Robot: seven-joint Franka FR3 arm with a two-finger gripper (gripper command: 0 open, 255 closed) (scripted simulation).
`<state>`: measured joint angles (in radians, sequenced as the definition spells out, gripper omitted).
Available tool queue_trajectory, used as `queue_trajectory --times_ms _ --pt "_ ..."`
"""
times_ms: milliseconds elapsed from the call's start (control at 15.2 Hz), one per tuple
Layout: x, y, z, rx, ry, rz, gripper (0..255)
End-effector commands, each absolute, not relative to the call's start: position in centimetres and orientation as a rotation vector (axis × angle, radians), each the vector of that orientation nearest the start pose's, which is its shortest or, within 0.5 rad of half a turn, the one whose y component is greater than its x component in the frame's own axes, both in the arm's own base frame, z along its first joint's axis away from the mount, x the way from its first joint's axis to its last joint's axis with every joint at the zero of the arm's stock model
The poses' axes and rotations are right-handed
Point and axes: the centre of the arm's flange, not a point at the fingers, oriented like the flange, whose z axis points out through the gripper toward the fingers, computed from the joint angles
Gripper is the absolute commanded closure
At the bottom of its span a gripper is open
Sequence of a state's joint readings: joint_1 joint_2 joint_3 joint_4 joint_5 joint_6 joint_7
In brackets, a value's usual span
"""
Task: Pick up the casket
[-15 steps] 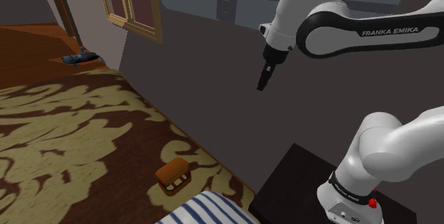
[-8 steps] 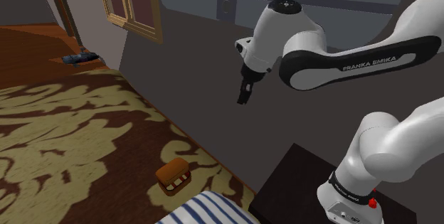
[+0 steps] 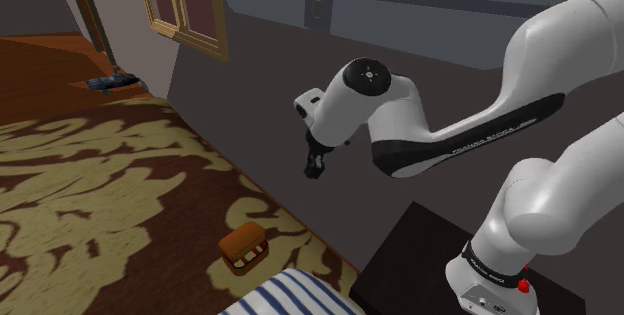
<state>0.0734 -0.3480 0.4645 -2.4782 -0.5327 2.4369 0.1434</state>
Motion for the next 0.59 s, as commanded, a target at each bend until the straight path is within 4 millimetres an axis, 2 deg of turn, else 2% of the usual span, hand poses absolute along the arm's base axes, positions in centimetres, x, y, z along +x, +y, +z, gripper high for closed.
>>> queue_trajectory --times_ms 0,528 --pt "39.1 25.8 41.0 -3.226 -1.412 -0.780 0" --pt "39.1 33.3 32.8 -3.083 -1.835 -0.985 0"
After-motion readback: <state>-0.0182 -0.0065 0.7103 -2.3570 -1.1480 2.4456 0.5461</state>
